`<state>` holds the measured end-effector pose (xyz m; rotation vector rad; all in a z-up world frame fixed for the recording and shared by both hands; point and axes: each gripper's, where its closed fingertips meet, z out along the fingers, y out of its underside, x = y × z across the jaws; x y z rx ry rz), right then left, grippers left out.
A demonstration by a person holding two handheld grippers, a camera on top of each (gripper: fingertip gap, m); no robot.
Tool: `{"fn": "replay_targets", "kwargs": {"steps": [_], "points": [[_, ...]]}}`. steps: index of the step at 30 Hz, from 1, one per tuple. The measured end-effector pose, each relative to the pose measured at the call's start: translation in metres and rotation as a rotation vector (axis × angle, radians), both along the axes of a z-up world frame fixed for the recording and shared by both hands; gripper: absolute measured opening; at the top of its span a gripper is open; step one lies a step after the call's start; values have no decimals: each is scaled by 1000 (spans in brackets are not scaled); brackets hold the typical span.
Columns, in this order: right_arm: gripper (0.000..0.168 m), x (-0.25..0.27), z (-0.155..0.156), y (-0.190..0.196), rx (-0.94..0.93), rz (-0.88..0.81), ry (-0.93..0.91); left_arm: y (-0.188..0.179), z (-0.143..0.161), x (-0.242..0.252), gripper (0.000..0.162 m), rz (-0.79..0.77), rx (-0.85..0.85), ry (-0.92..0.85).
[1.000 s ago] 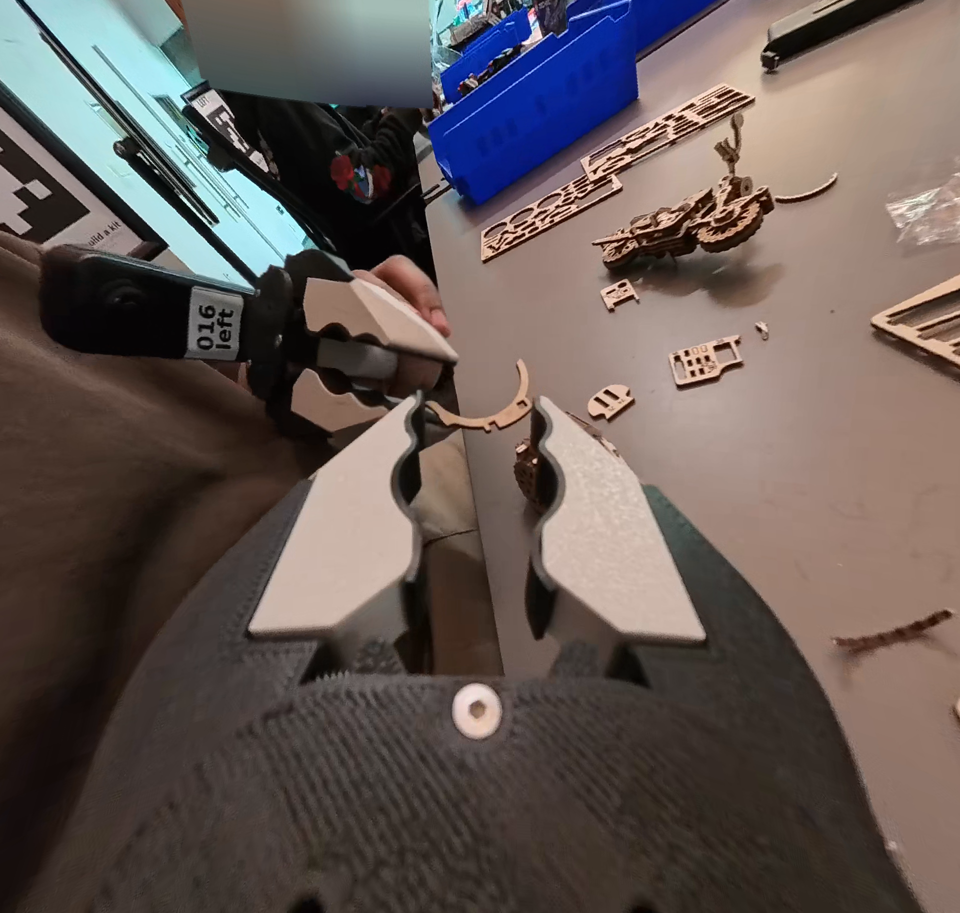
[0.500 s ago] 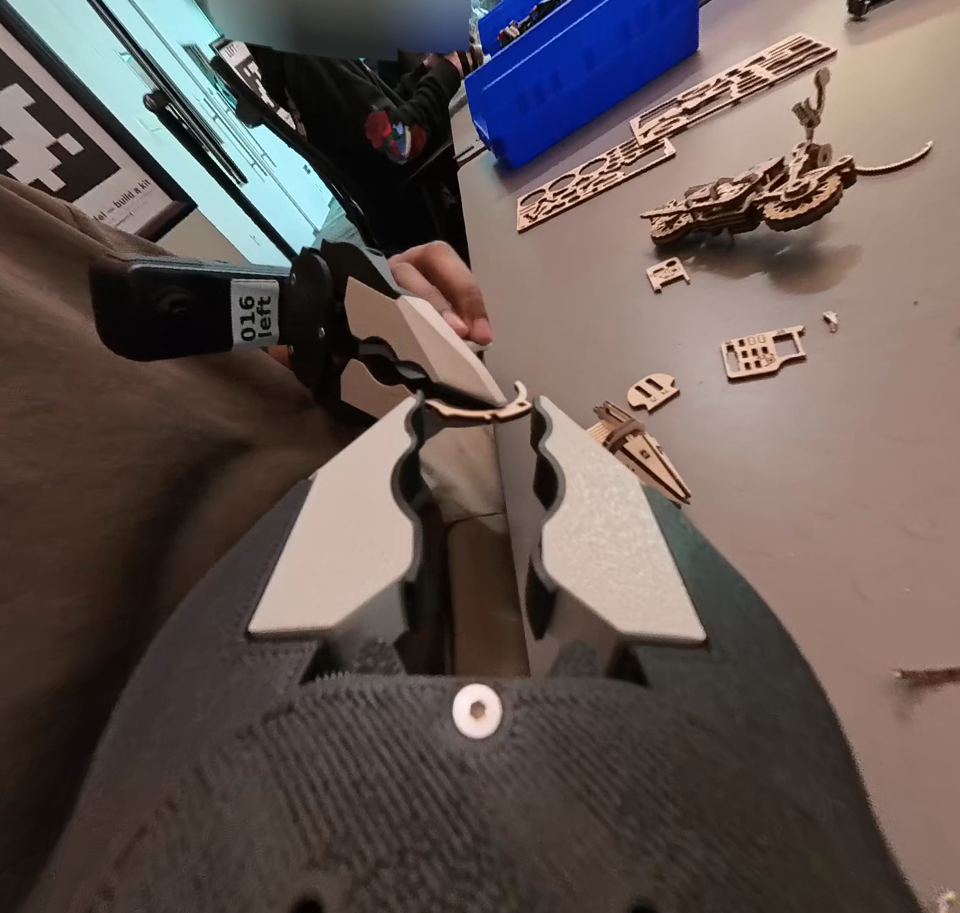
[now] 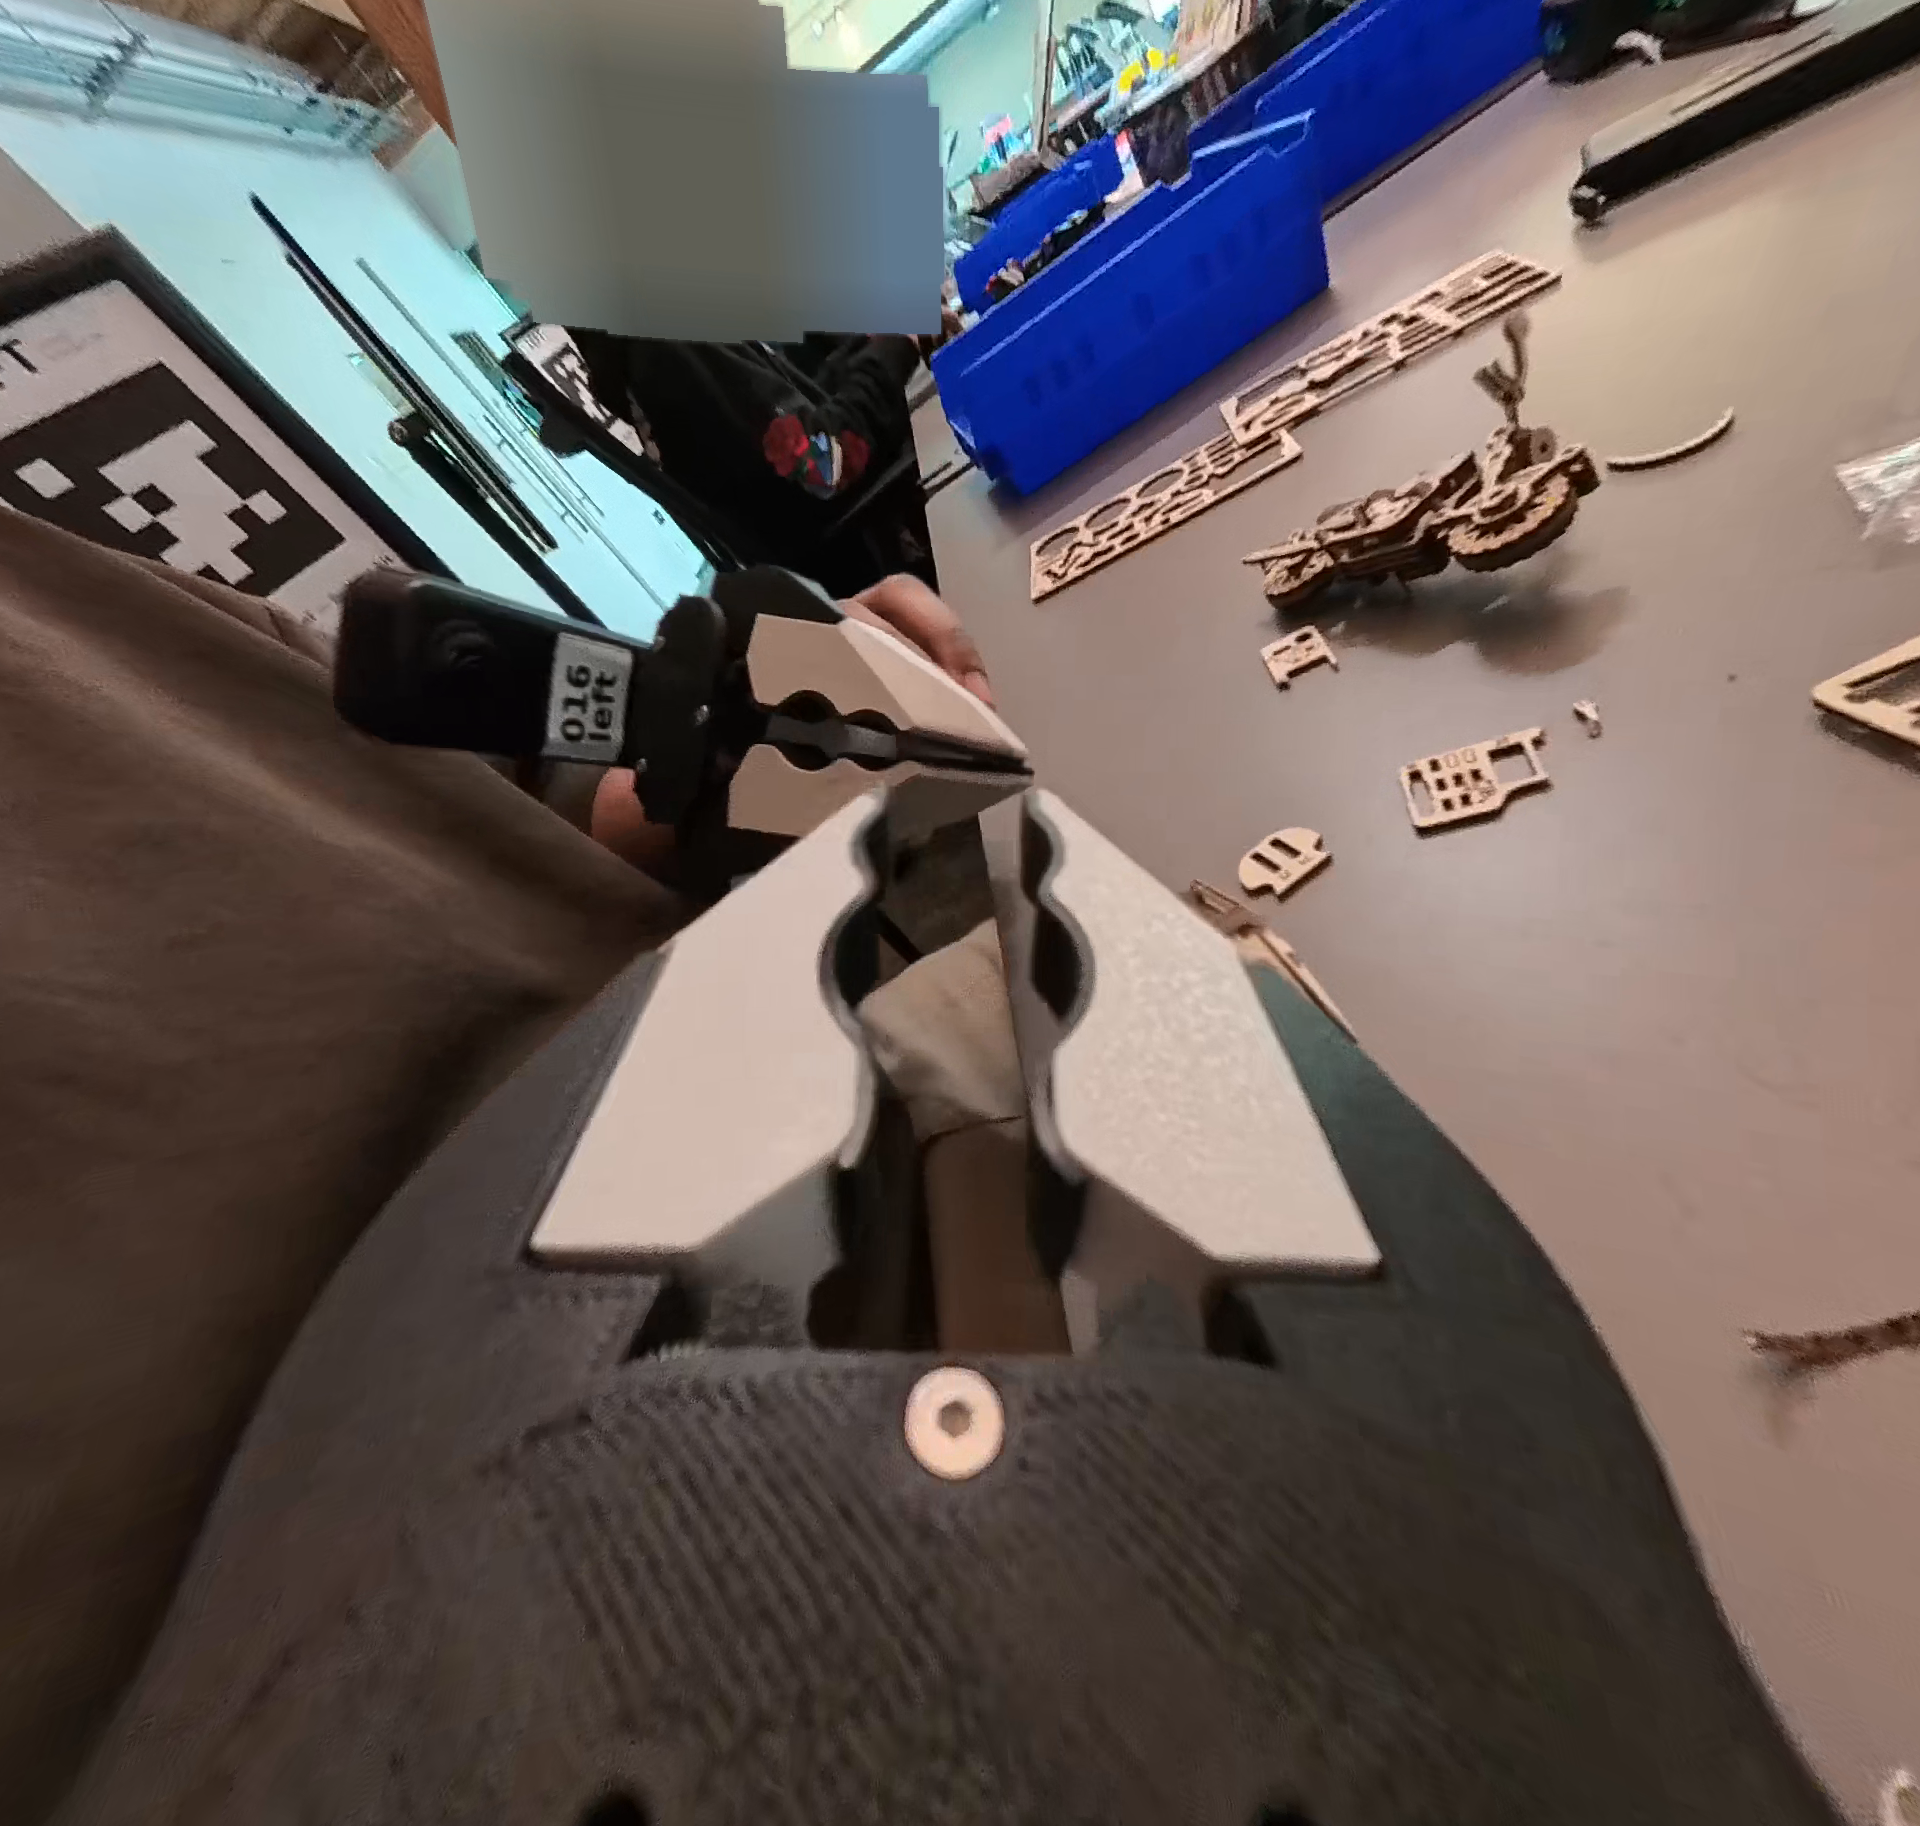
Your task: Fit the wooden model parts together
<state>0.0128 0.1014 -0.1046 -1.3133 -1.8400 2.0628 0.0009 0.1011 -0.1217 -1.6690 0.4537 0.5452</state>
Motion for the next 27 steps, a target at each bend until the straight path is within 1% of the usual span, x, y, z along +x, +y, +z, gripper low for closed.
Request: {"fn": "replay_targets", "kwargs": {"steps": [1,2,5,8,12,15,17,20,23,25,26,27], "points": [[17,-1,1,2,-4,-10,5,0,1,-2,0,6,3,-19],[15,-1,1,3,2,-17,5,0,1,-4,0,9,4,-40],[27,-1,-2,13,80,-50,-1,-1,5,-13,0,36,24,-101],[29,-2,-7,29,192,-118,-16,-3,7,-25,0,61,40,-197],[30,1,-32,38,396,-148,-130,-6,6,-41,0,85,58,-333],[32,10,-62,39,567,-121,-253,-7,1,-51,0,99,58,-413],[33,16,-81,33,646,-78,-321,-7,-2,-56,0,104,56,-453],[34,24,-103,23,708,-6,-400,-8,-5,-60,0,106,55,-497],[36,29,-116,13,739,43,-431,-9,-5,-62,0,104,59,-523],[32,28,-116,5,724,59,-417,-9,-6,-62,0,102,56,-532],[27,28,-116,4,730,59,-415,-8,-6,-62,0,99,55,-535],[18,27,-118,5,753,53,-410,-8,-7,-62,0,97,53,-538]]}}
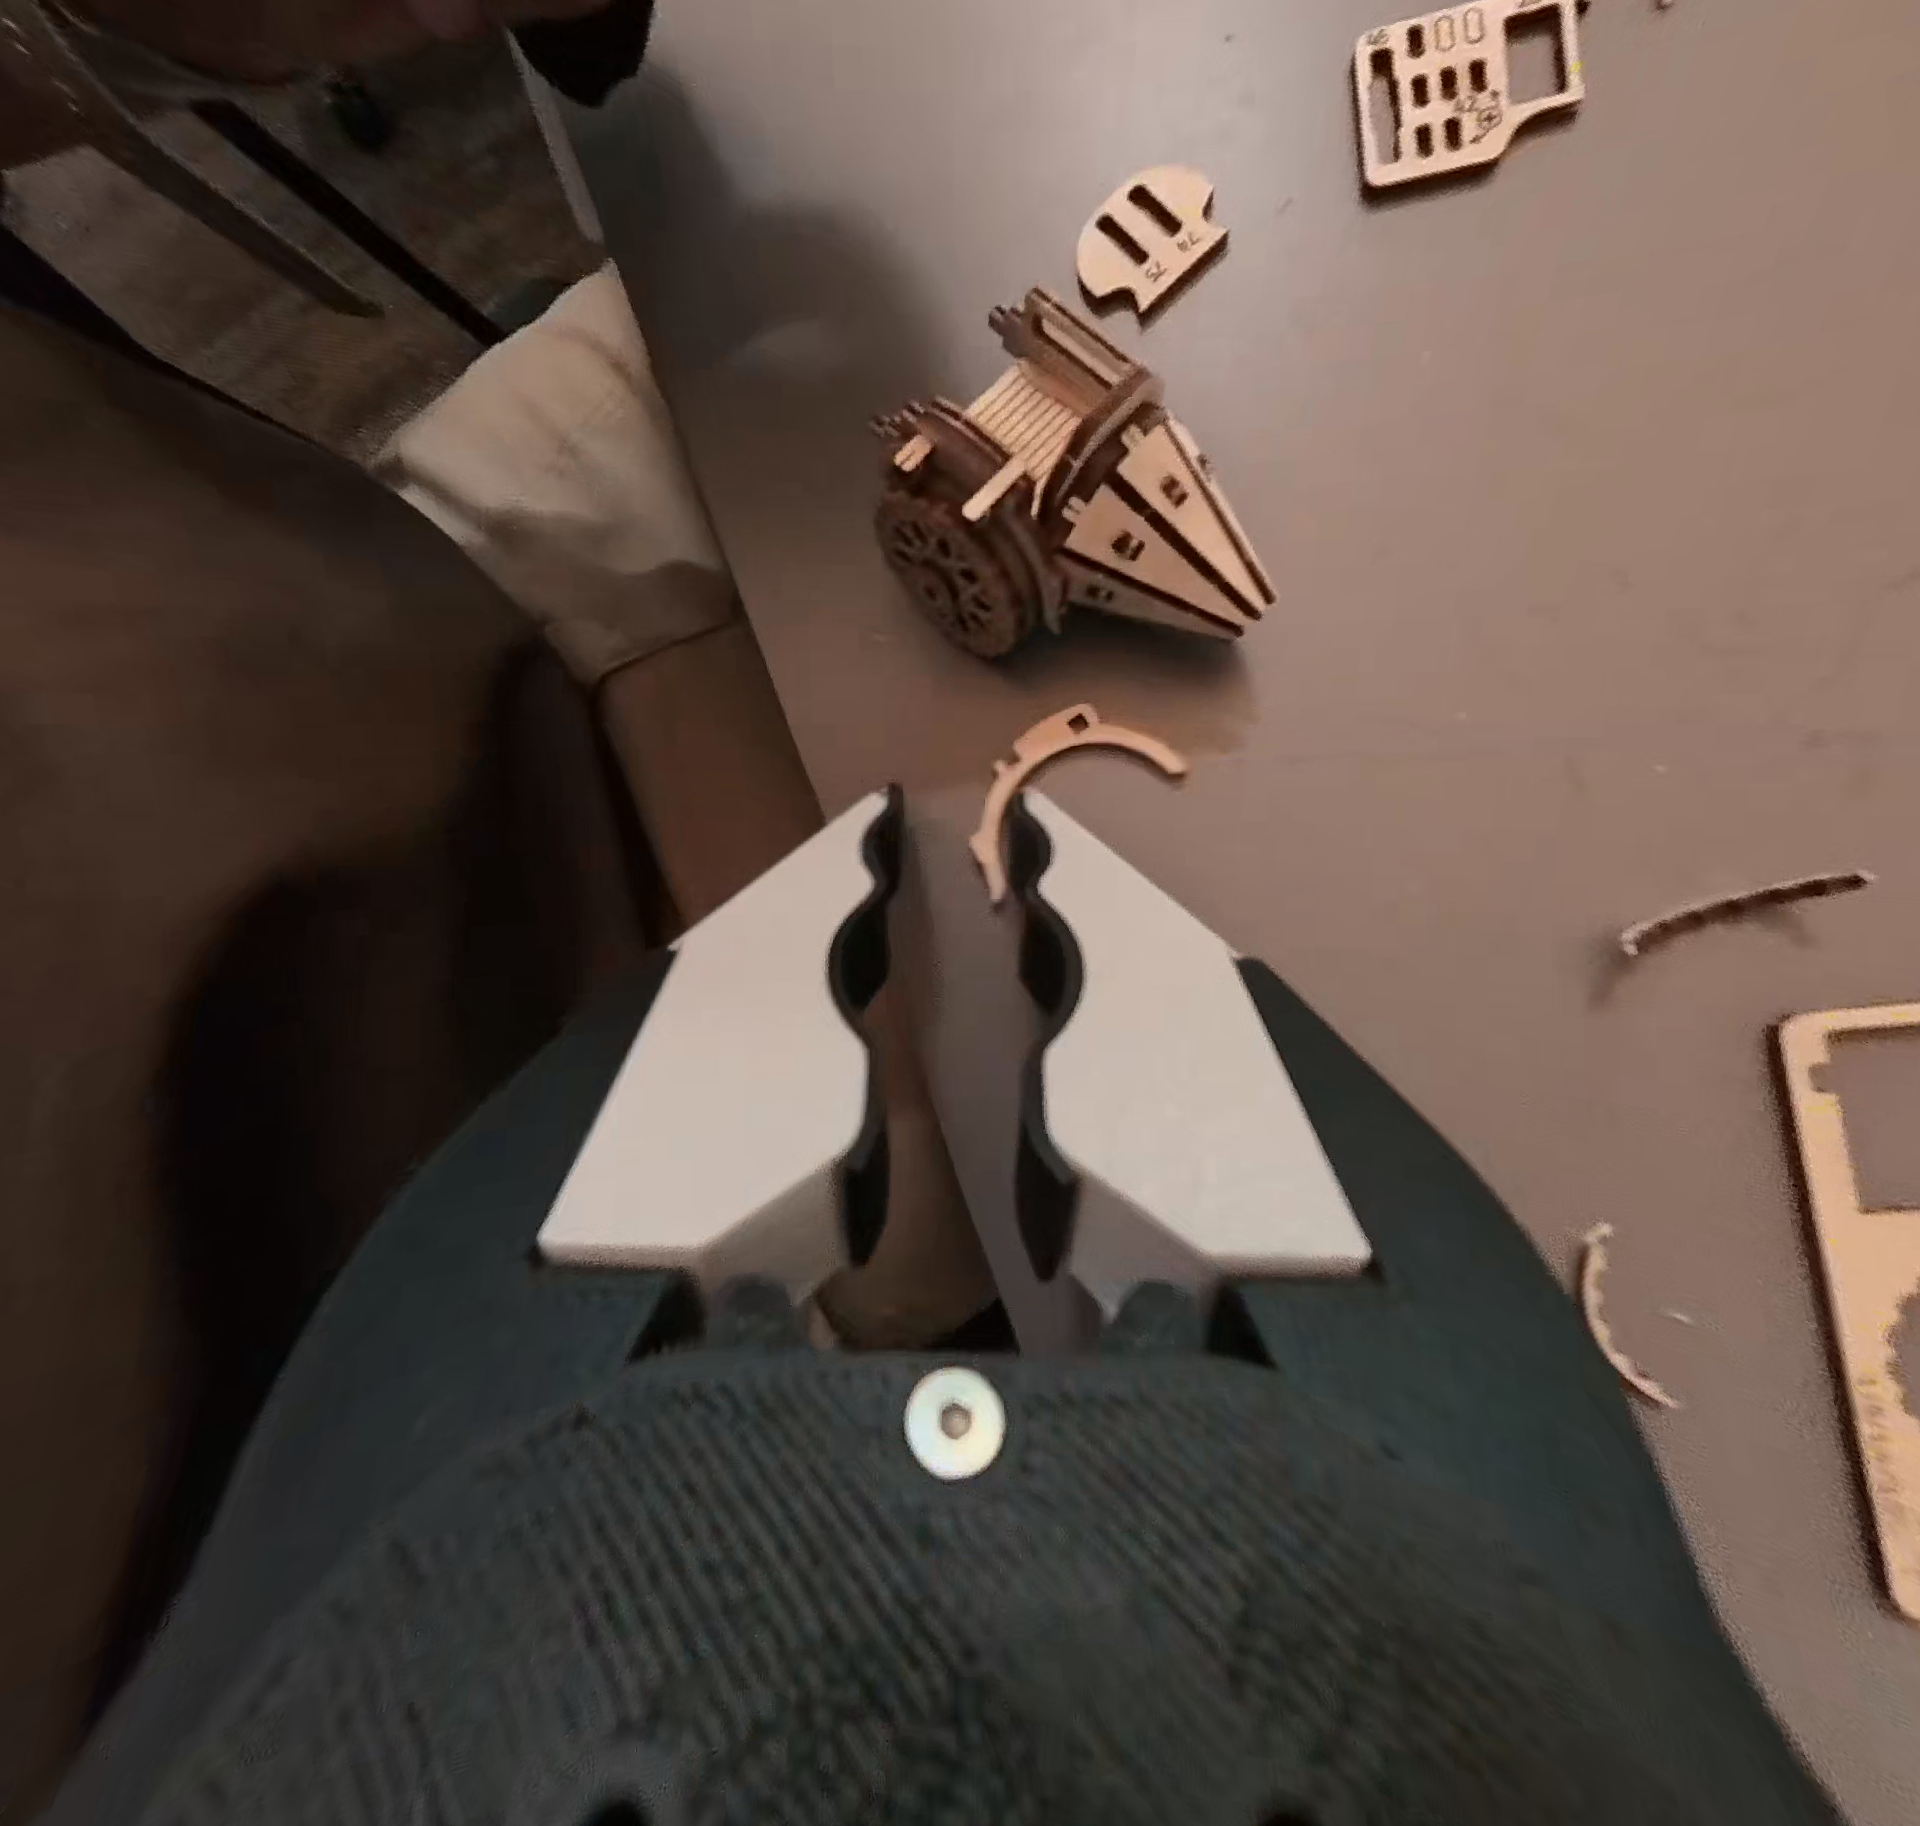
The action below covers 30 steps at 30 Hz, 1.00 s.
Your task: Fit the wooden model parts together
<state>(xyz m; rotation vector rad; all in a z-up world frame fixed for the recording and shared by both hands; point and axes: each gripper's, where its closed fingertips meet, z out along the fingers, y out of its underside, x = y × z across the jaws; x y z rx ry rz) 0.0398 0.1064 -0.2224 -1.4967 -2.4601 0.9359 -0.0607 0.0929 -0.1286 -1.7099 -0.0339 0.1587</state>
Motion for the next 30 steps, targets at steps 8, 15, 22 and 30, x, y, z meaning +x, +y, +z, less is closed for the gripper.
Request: {"fn": "replay_targets", "kwargs": {"steps": [8,15,22,30], "points": [[1,-1,-1,13,46,-14,11,1,2,6,0,-17,10,10],[1,-15,52,27,-129,-90,204,3,14,26,0,-82,61,-49],[0,-22,119,5,-290,-48,541,11,29,63,8,-241,104,-457],[1,-1,140,-27,-667,89,414,-11,58,78,32,-505,261,-417]]}}
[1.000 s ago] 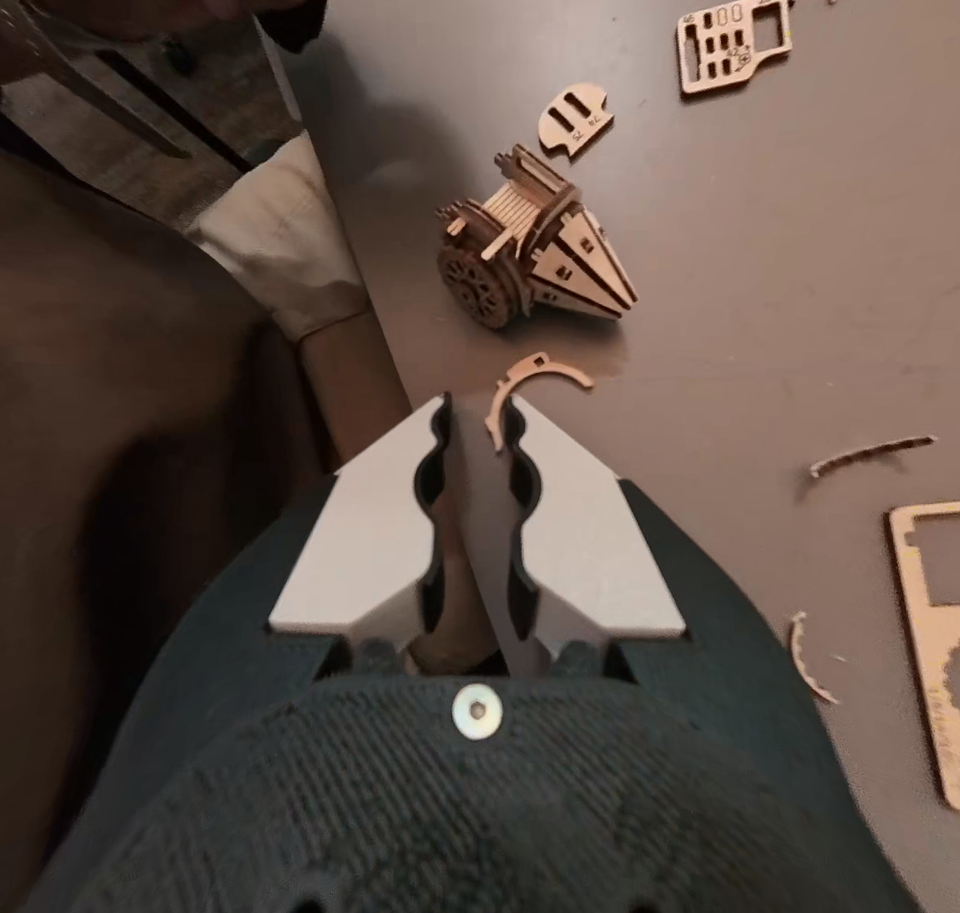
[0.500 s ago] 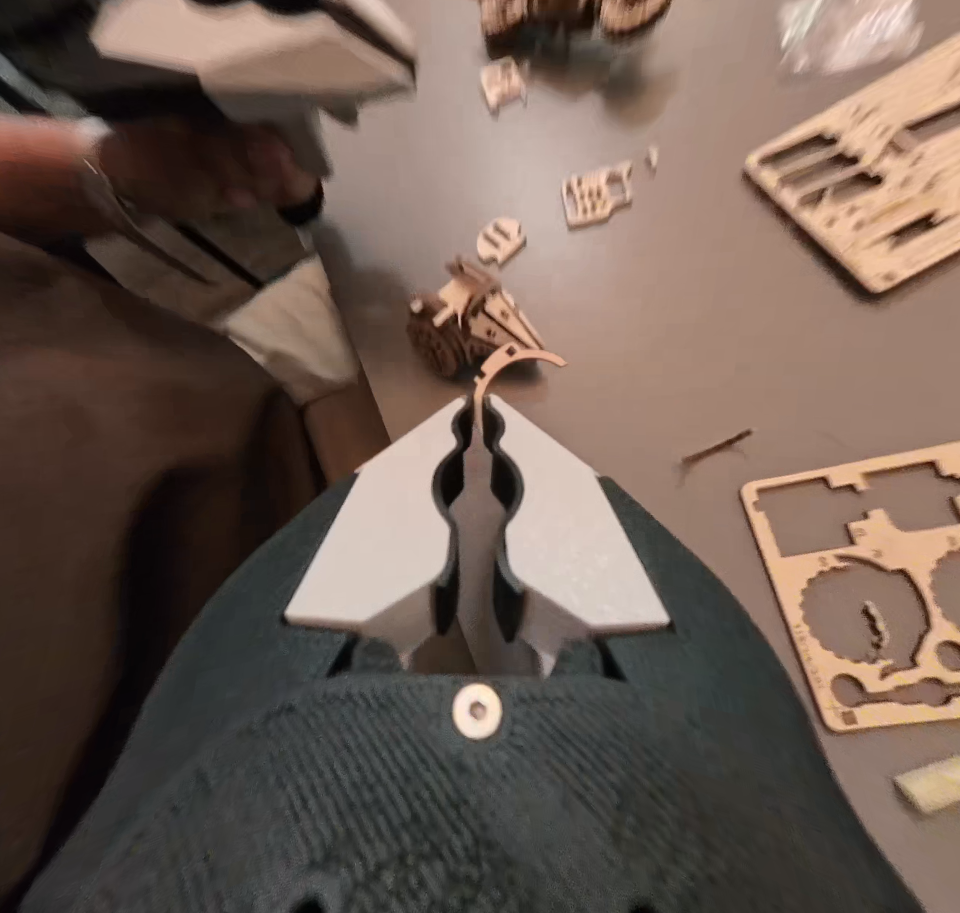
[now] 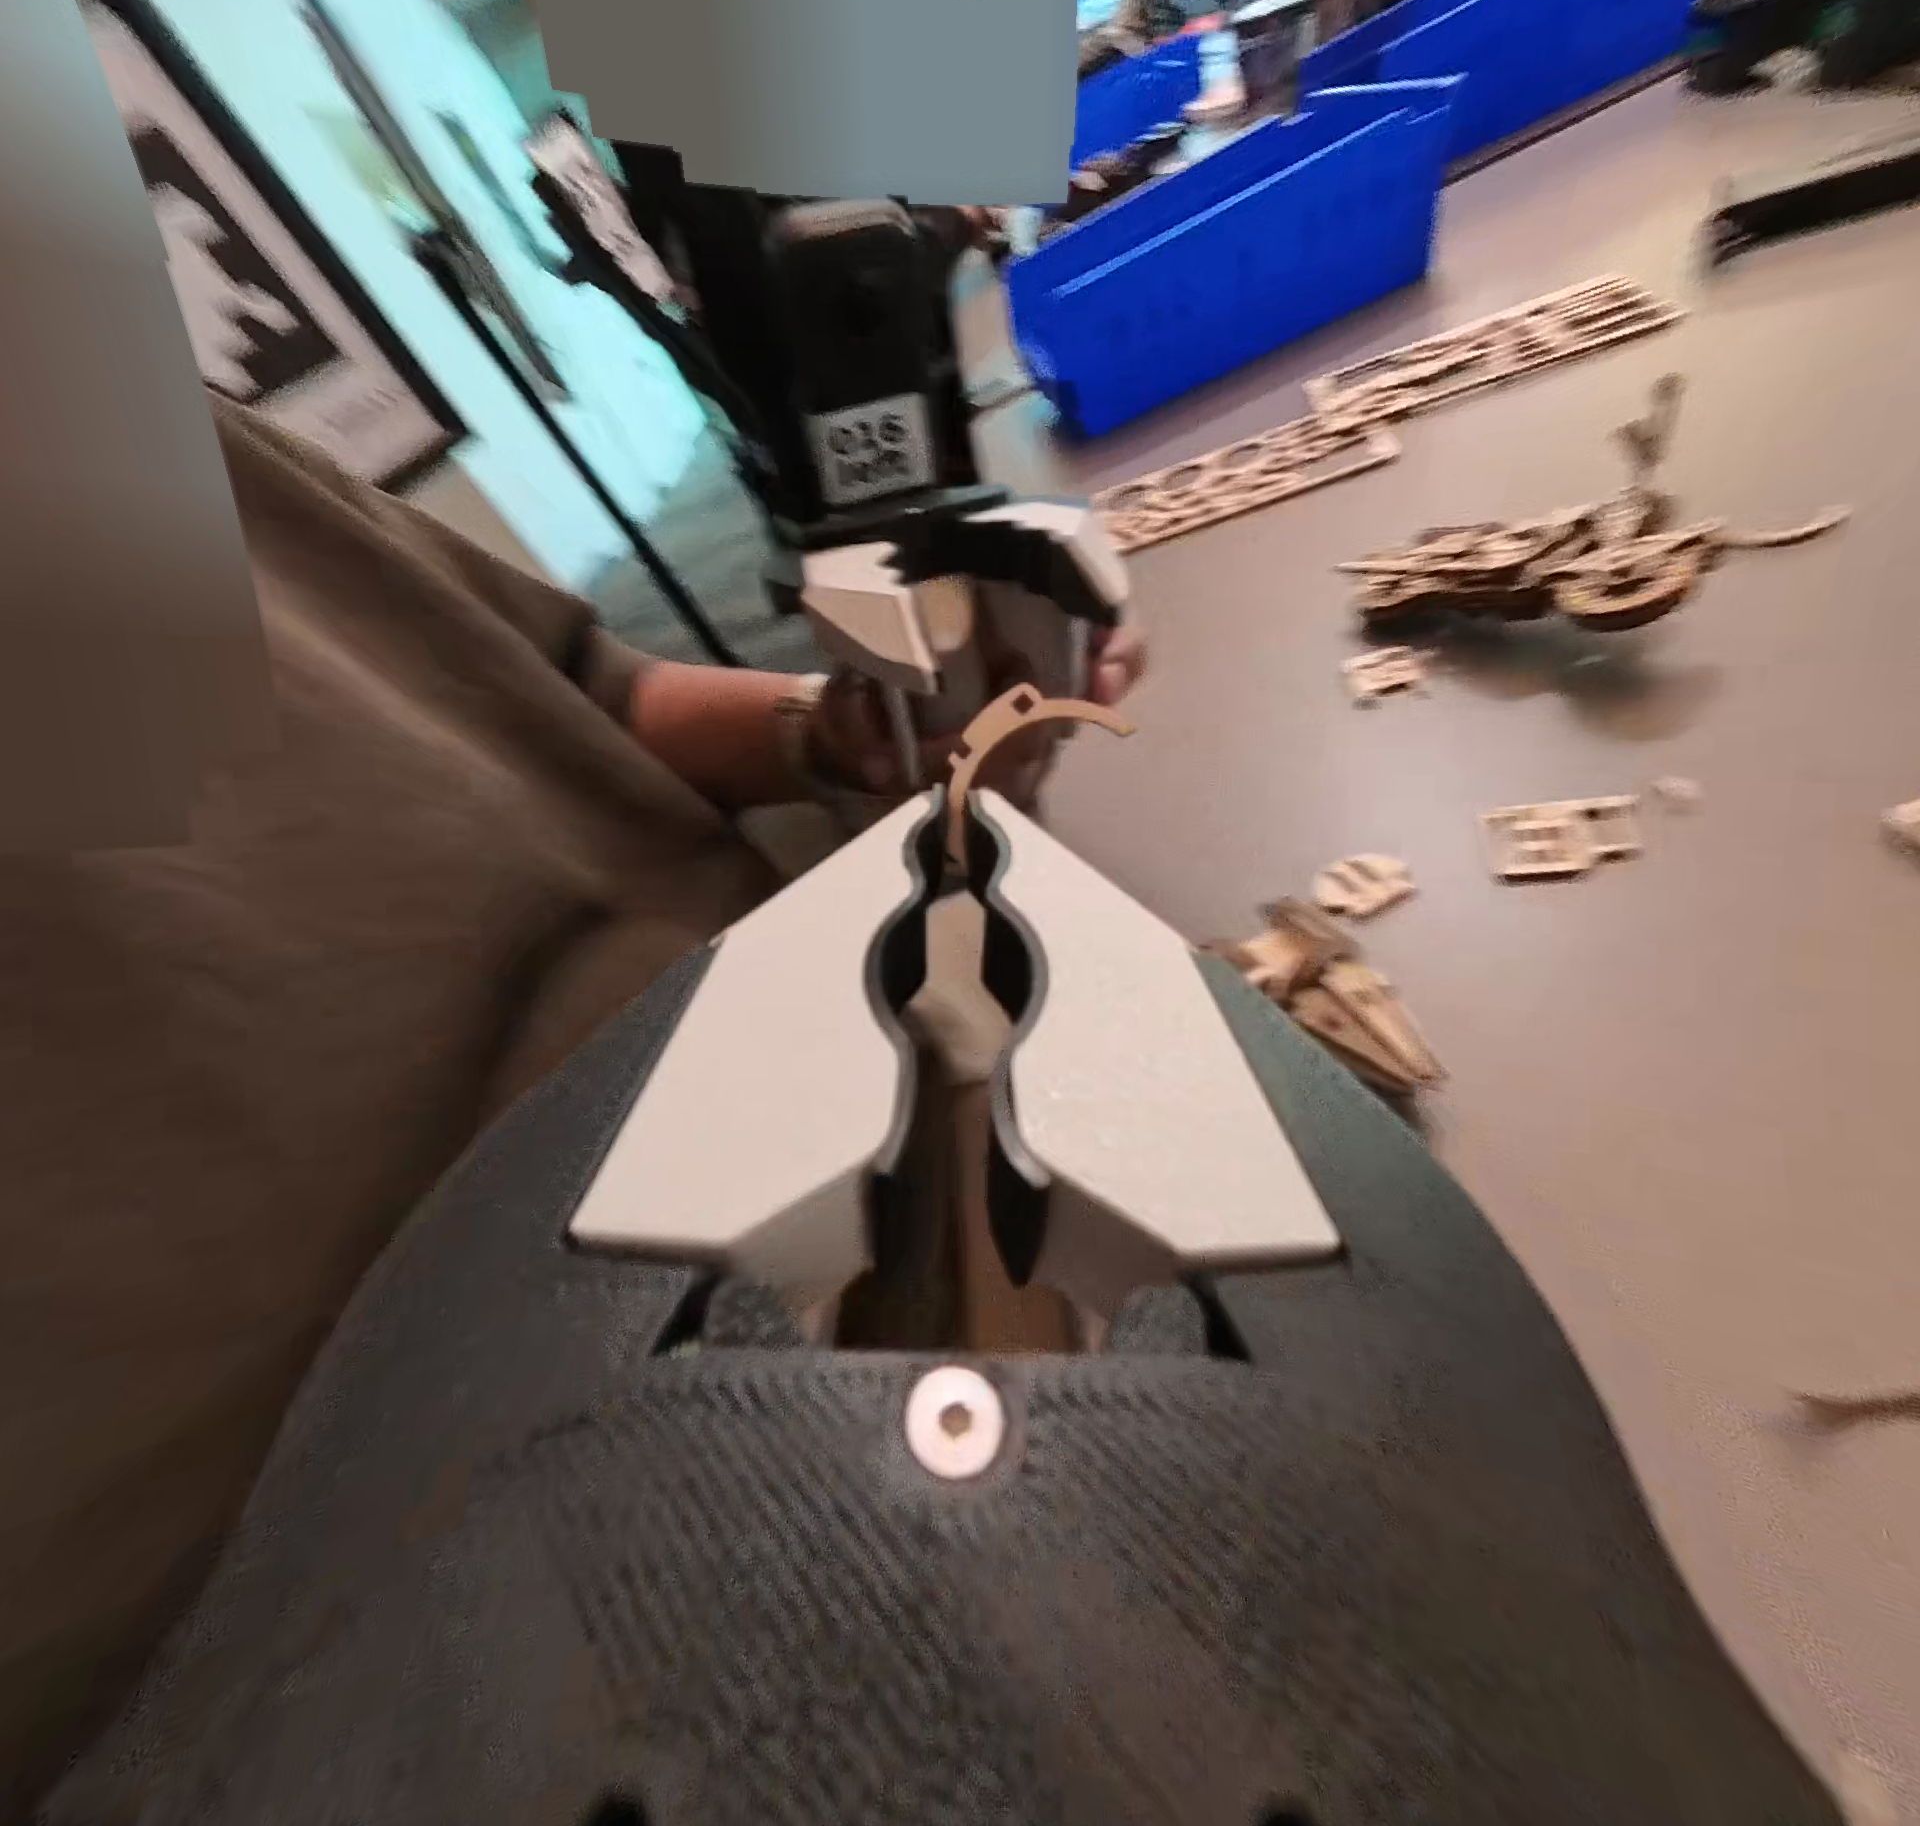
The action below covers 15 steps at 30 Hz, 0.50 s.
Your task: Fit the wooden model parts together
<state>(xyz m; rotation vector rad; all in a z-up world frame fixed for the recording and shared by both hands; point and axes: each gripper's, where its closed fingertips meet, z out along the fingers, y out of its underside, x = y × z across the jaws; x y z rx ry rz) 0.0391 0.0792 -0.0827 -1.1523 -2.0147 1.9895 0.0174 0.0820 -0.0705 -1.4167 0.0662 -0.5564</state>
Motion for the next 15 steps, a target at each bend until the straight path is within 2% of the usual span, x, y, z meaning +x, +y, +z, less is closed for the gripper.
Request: {"fn": "replay_targets", "kwargs": {"steps": [5,10,13,15], "points": [[1,15,12,-2,-448,225,-250,-9,-2,17,34,-175,-14,-5],[1,24,8,-6,-589,357,-374,-9,-17,40,34,-288,-86,12],[1,28,10,-7,-646,409,-402,-7,-23,46,32,-299,-113,38],[1,27,10,-5,-660,409,-404,-7,-22,44,17,-285,-104,36]]}}
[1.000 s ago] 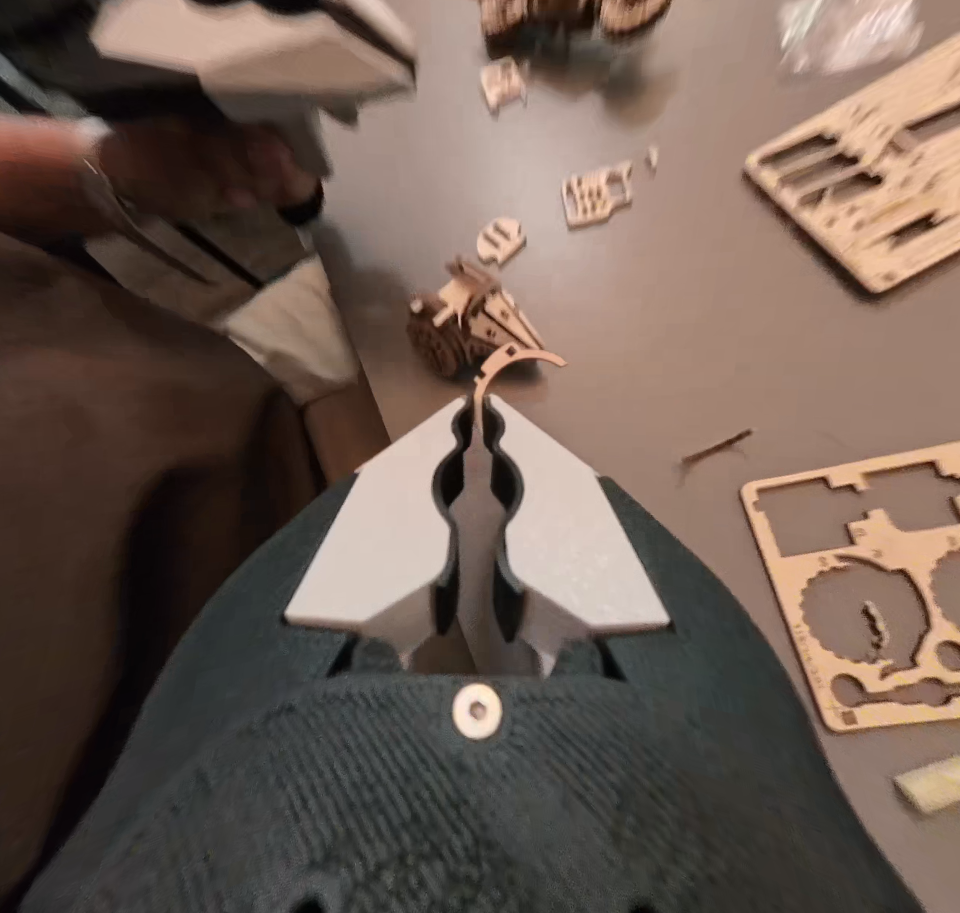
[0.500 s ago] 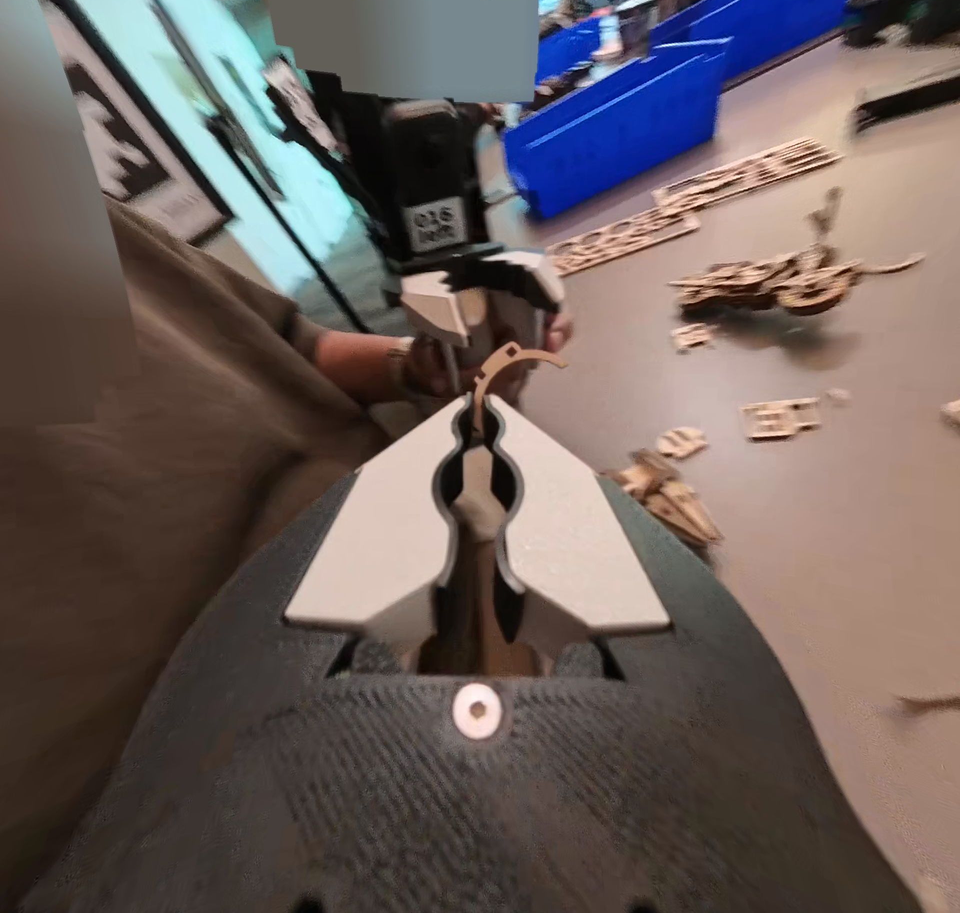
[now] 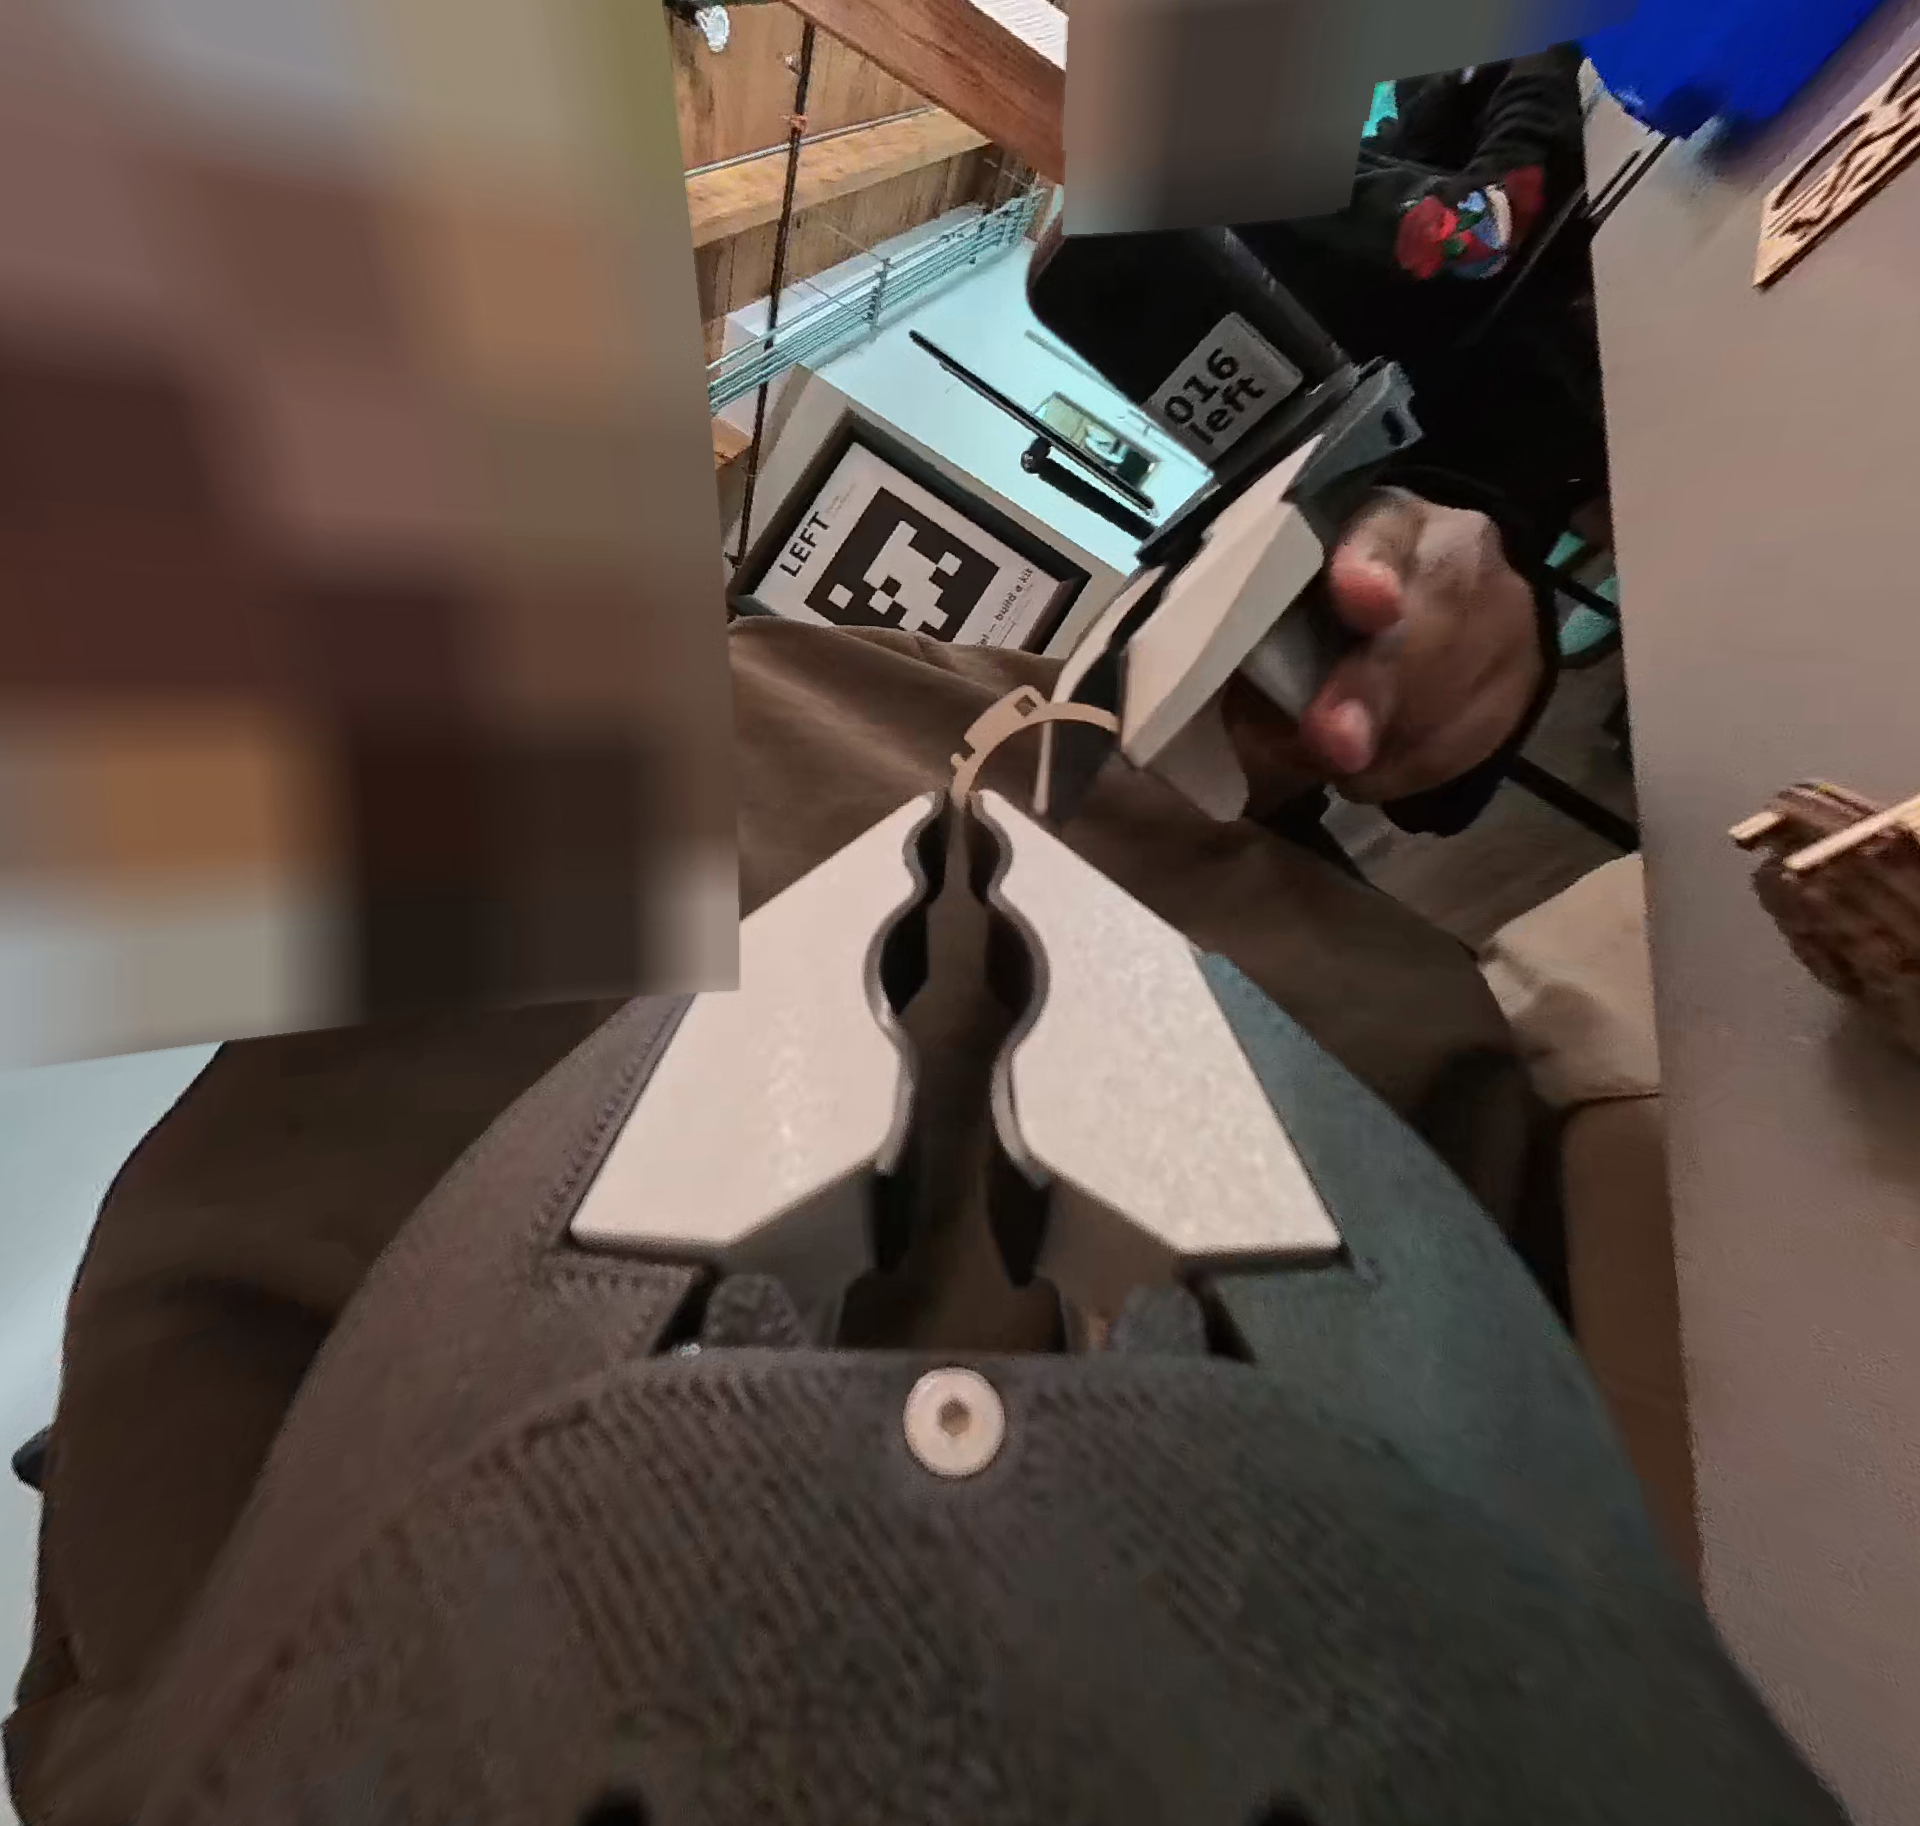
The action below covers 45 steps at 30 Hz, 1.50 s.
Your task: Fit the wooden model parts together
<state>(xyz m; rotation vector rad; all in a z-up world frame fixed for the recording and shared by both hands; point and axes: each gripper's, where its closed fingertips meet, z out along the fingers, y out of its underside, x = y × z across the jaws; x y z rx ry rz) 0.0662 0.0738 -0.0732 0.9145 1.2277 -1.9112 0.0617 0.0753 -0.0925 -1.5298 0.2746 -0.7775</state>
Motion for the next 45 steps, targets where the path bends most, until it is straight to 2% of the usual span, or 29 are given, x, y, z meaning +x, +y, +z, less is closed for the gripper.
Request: {"fn": "replay_targets", "kwargs": {"steps": [1,2,7,9,11,13,15,17,20,24,26,30,37,45], "points": [[1,0,2,2,-19,-3,-2,-1,0,-2,5,4,5,-2],[1,-2,3,4,-27,-15,-5,-2,2,-3,0,-1,13,-9],[0,-17,-4,19,-2,-131,-21,5,-2,-14,0,43,-43,-50],[2,-28,-9,30,40,-229,-23,10,-4,-21,0,80,-74,-90],[4,-43,-16,46,161,-388,20,16,-7,-32,0,146,-119,-146],[4,-54,-22,63,379,-567,123,23,-15,-48,0,238,-183,-197],[18,-62,-26,80,721,-759,286,27,-24,-59,0,307,-252,-249],[24,-65,-26,89,1079,-868,463,30,-34,-66,0,354,-314,-290],[24,-67,-32,78,1463,-893,673,33,-47,-67,0,395,-392,-285],[16,-73,-52,67,1763,-829,770,36,-53,-62,0,419,-436,-264],[15,-74,-58,63,1791,-800,766,36,-54,-63,0,432,-439,-259],[20,-72,-60,55,1691,-771,714,36,-53,-64,0,439,-431,-265],[5,-73,-66,57,1714,-760,693,37,-50,-58,0,416,-415,-267],[5,-73,-65,59,1711,-764,681,36,-46,-52,0,370,-376,-251]]}}
